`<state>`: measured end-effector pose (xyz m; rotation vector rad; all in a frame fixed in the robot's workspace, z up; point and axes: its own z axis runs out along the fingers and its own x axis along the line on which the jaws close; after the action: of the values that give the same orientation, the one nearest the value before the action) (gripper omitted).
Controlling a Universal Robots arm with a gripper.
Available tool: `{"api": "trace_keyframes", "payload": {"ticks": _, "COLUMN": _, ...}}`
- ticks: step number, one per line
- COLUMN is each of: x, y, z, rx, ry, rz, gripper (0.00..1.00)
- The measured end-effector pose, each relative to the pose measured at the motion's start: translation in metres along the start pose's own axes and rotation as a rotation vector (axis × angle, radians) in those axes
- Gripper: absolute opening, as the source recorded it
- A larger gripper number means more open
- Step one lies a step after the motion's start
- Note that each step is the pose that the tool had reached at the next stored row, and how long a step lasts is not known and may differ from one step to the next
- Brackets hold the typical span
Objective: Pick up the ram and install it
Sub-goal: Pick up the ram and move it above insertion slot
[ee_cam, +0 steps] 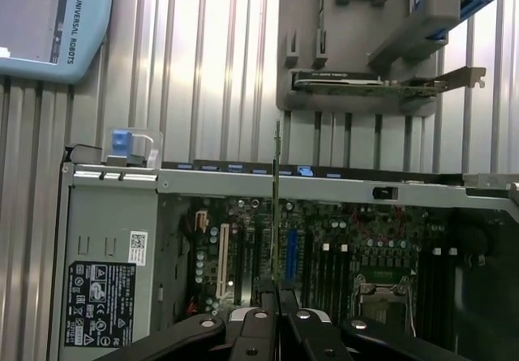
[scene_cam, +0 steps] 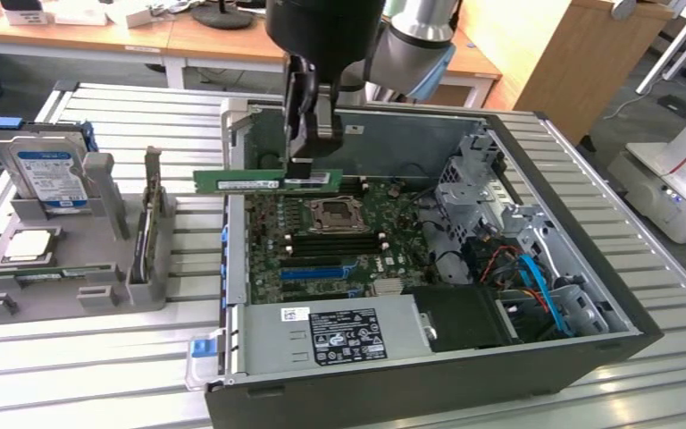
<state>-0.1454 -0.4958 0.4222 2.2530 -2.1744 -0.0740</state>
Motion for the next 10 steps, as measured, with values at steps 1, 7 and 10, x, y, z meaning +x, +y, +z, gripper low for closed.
{"api": "trace_keyframes", "payload": {"ticks": 1, "x": 0.000, "y": -0.0017, "z": -0.0001, "rx": 0.0000, "ry": 0.0000, "rz": 0.000, "gripper": 0.12}}
{"api": "trace_keyframes", "payload": {"ticks": 7, "x": 0.002, "y": -0.0117, "z": -0.0005, "rx": 0.0001, "ry": -0.0001, "rz": 0.000, "gripper": 0.12}}
{"api": "trace_keyframes", "payload": {"ticks": 10, "x": 0.003, "y": -0.0165, "z": -0.0007, "rx": 0.0000, "ry": 0.0000, "rz": 0.000, "gripper": 0.12}}
